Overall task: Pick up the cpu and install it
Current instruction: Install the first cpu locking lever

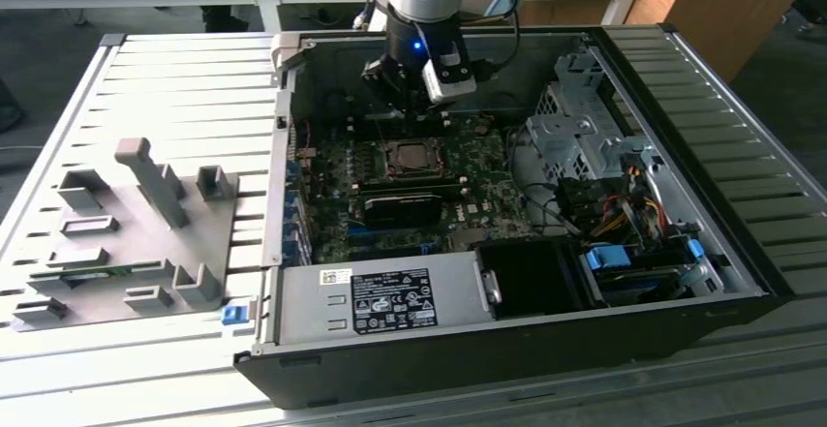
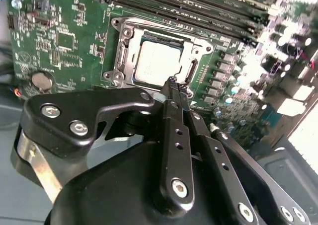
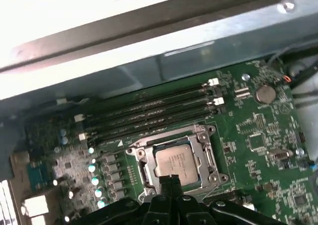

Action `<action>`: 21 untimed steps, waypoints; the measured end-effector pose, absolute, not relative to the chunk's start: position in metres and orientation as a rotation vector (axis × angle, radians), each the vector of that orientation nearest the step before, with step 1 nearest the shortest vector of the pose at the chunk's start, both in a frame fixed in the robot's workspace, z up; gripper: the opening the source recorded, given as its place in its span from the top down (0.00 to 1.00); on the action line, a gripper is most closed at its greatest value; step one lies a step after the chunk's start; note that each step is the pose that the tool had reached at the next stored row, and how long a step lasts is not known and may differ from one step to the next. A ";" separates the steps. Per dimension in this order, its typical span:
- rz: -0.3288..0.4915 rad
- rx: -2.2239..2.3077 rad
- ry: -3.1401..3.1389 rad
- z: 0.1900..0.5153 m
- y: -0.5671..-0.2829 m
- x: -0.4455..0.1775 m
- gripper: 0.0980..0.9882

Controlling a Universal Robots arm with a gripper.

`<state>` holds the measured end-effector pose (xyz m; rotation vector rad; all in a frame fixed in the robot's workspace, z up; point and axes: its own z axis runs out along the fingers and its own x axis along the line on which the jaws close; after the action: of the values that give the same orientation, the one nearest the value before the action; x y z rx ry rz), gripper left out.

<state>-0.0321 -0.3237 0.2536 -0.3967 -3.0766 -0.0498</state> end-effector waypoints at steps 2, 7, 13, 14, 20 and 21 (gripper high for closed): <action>-0.049 -0.344 -3.082 0.253 -0.324 -0.032 0.99; -0.046 -0.204 -3.094 0.252 -0.324 -0.032 0.99; -0.061 -0.176 -3.101 0.249 -0.324 -0.033 0.99; -0.068 -0.175 -3.103 0.249 -0.324 -0.033 0.99; -0.080 -0.102 -3.105 0.248 -0.324 -0.036 0.99; -0.080 -0.074 -3.106 0.248 -0.324 -0.036 0.99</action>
<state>-0.0361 -0.3236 0.2475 -0.0744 -3.1057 -0.0797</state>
